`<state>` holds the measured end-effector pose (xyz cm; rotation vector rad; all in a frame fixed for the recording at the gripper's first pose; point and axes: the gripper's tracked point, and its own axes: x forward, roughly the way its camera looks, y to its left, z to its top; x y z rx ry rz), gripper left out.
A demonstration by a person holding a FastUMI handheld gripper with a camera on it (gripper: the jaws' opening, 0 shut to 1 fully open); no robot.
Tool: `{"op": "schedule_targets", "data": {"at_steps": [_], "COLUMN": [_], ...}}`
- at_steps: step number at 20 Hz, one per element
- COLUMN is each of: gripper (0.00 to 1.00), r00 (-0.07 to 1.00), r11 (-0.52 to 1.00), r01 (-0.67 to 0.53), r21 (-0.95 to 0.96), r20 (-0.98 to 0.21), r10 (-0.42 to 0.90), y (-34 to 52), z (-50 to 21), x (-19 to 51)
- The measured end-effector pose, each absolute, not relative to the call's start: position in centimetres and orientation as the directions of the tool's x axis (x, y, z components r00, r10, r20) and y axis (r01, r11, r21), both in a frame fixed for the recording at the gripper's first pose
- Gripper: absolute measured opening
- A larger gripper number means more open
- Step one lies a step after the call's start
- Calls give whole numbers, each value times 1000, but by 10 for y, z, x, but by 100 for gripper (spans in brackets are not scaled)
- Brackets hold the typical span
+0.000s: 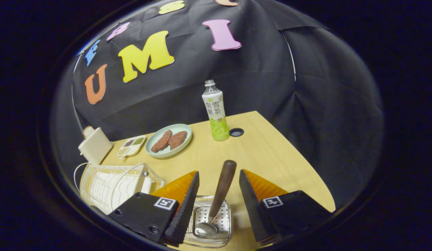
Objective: Take the plate from the dish rack, then take the spoon from the basket and place it into the plate.
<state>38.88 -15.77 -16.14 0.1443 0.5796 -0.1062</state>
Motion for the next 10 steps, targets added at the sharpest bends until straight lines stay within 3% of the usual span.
{"op": "schedule_targets", "data": {"at_steps": [1,4,6,10], "gripper": [69,23,16,13], "r00": [834,849,867,920], "r11": [981,980,981,989], "r01": [164,154,160,150], "r21": [99,124,107,-21], "r20": [-545,-524,-491,-364], "r10": [-84,-67,-88,-147], "y": [-162,-154,-152,-141], "z": [-162,-158,-144,-101], "x": [389,388,380,364]}}
